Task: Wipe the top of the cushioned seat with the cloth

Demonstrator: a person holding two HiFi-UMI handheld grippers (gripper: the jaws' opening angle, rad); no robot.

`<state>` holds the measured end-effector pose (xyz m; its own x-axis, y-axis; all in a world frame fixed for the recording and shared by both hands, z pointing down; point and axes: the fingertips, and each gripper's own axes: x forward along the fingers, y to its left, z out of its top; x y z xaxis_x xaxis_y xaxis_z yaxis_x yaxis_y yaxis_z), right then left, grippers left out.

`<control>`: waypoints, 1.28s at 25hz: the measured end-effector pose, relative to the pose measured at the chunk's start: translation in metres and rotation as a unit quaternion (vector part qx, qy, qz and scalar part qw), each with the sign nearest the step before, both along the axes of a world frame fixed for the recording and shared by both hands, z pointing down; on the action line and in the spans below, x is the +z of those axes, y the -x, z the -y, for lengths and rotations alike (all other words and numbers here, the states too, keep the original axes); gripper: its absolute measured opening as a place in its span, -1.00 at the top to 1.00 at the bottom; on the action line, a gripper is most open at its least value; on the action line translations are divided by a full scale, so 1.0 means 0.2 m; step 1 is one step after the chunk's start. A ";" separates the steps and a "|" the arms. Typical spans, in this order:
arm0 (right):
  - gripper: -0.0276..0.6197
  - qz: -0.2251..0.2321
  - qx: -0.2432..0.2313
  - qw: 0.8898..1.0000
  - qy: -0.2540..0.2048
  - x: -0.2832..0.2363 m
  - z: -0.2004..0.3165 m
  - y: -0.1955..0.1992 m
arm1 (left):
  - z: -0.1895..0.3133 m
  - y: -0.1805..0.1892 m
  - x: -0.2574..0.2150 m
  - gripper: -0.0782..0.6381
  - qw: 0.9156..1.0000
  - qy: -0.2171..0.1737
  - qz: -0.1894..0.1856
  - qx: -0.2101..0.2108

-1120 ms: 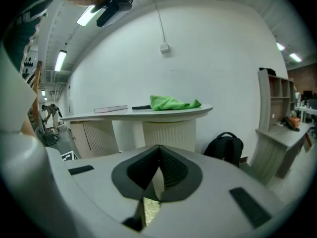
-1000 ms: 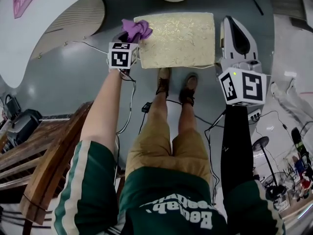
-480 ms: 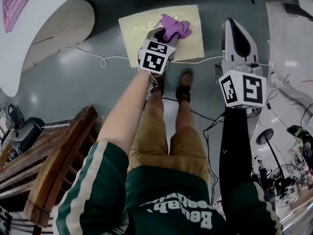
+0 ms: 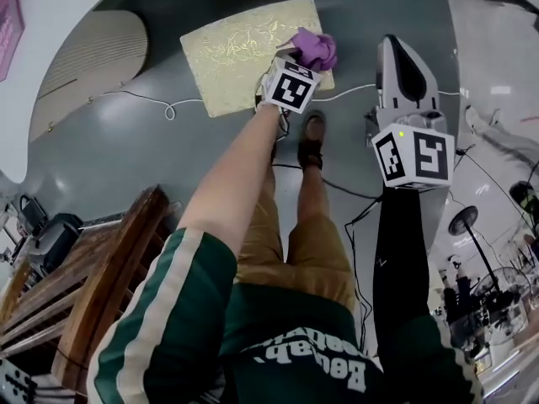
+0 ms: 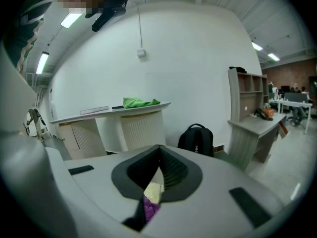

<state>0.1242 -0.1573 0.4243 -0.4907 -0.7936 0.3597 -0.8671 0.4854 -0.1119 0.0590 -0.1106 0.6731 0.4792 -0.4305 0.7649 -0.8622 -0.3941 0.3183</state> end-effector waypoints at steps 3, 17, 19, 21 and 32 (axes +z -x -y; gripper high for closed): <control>0.89 0.004 -0.003 1.000 -0.003 -0.01 0.00 0.01 | -0.02 0.05 0.00 0.41 1.000 0.004 0.012 0.000; 0.89 0.004 -0.081 0.997 -0.014 -0.08 -0.04 0.41 | -0.35 0.89 -0.01 0.41 0.993 0.027 0.057 -0.102; 0.89 0.004 -0.094 0.995 -0.015 -0.08 -0.04 0.49 | -0.40 1.01 0.00 0.41 0.991 0.033 0.063 -0.116; 0.89 0.006 -0.101 0.995 -0.016 -0.09 -0.04 0.56 | -0.45 1.11 0.00 0.41 0.989 0.038 0.072 -0.124; 0.89 -0.007 -0.136 0.991 -0.019 -0.11 -0.10 0.77 | -0.65 1.48 0.06 0.41 0.974 0.081 0.108 -0.182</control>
